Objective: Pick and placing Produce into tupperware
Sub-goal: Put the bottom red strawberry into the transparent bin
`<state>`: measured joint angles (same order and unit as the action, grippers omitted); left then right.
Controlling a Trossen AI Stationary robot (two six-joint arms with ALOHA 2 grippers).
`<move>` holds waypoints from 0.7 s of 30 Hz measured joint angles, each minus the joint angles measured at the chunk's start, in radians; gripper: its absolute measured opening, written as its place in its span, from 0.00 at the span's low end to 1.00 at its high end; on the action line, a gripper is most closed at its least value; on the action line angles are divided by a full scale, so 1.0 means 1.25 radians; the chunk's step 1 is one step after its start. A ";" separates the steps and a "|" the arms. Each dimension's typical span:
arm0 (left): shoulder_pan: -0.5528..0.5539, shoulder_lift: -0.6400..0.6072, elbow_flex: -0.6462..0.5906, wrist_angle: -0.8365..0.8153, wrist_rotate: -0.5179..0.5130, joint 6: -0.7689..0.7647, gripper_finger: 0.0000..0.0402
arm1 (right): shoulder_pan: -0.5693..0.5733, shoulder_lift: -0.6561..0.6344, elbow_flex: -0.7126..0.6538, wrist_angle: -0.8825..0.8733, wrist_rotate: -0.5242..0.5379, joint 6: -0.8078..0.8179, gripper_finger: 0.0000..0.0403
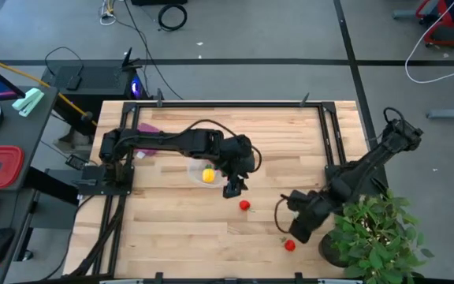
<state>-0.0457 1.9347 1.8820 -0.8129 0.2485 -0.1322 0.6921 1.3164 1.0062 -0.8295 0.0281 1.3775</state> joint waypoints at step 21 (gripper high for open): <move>-0.089 0.000 0.000 0.000 -0.043 -0.046 0.49 | 0.042 0.211 -0.084 0.218 -0.110 0.058 0.63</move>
<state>-0.1574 1.9350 1.8820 -0.8132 0.1951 -0.1899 0.7444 1.5797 0.9006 -0.5576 -0.1092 1.4502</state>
